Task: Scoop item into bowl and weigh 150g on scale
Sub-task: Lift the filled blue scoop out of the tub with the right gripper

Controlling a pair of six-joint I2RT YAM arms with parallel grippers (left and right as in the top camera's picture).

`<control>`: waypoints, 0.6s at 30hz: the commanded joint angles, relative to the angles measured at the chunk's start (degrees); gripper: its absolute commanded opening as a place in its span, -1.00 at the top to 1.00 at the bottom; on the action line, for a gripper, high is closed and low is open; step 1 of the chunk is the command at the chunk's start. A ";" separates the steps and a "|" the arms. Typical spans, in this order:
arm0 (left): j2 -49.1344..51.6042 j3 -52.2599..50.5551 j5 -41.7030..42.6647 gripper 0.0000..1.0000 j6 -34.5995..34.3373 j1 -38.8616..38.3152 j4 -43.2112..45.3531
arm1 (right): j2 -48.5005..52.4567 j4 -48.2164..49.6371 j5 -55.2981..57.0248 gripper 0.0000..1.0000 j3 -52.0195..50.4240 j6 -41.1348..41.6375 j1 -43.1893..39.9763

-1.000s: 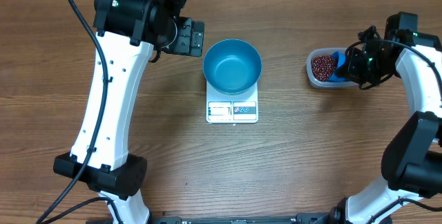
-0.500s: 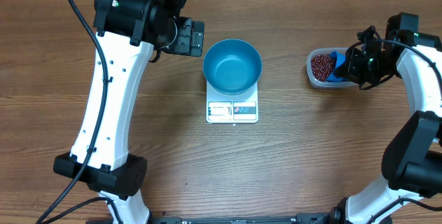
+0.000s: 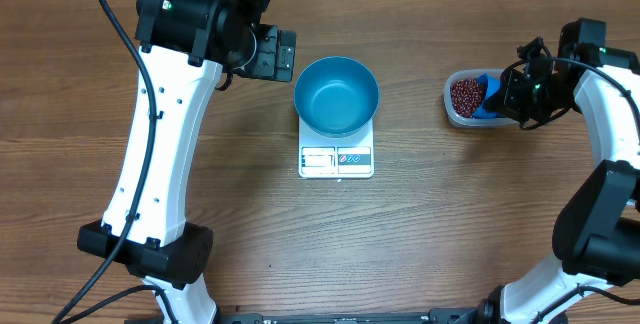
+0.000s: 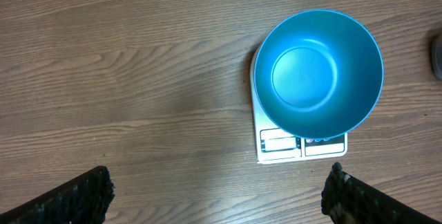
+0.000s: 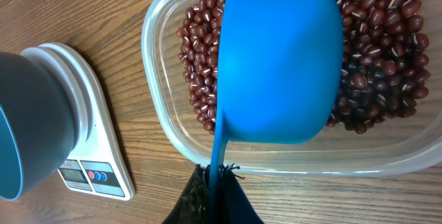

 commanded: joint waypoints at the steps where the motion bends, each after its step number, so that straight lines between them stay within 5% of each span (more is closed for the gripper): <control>1: -0.39 0.76 -0.76 -0.99 0.68 0.02 -0.09 | 0.07 0.00 -3.06 0.93 -0.46 -0.68 0.24; 18: -0.39 0.76 -0.74 -0.99 0.68 -0.02 -0.09 | 0.13 -0.37 -10.51 0.93 -0.46 -3.50 -5.07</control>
